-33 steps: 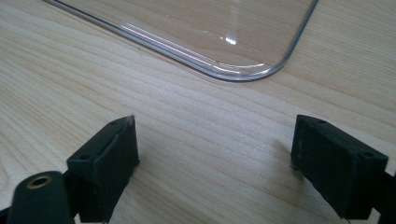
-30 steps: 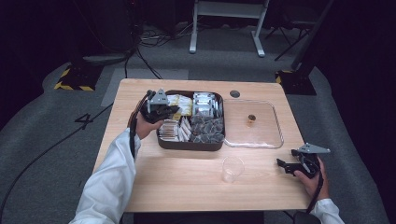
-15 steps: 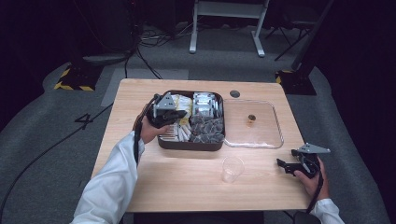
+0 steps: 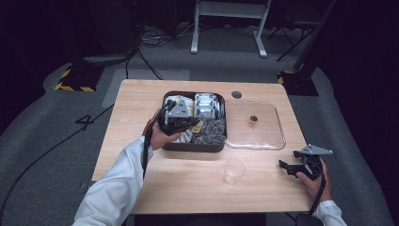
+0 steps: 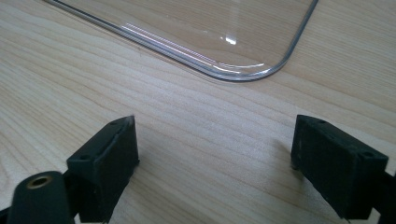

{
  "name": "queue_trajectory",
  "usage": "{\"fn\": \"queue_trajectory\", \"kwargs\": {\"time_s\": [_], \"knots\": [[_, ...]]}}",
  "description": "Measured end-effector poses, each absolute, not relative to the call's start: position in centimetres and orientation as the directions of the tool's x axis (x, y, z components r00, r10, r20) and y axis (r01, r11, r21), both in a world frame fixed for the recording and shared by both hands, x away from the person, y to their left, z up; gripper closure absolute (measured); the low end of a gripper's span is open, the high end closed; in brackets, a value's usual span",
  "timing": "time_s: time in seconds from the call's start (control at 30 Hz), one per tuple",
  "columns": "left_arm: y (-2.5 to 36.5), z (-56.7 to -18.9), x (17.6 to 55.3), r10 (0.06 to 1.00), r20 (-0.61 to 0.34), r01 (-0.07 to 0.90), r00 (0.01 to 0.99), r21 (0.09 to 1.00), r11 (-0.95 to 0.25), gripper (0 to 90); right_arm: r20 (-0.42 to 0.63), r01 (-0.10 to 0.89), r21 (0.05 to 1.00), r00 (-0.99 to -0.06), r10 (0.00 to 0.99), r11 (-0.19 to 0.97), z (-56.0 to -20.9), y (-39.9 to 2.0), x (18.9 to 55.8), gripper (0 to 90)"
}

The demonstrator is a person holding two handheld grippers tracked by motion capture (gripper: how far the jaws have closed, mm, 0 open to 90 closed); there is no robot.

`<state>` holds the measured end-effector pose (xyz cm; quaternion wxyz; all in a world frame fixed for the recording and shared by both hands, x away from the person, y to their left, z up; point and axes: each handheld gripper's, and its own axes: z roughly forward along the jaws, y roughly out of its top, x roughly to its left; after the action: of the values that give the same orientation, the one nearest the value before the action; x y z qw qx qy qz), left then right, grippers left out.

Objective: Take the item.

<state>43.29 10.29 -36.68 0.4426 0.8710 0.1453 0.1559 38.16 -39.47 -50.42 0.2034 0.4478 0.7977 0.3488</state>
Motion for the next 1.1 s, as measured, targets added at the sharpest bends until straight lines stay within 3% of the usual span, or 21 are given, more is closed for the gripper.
{"fn": "queue_trajectory", "kwargs": {"time_s": [1.1], "knots": [[3.1,-36.8,38.7,0.158,0.088,0.015,0.983,0.831,-0.556,89.5,-0.012,0.572,0.739,-0.516,0.856,0.356,-50.4,-39.5,38.2,15.0]]}}
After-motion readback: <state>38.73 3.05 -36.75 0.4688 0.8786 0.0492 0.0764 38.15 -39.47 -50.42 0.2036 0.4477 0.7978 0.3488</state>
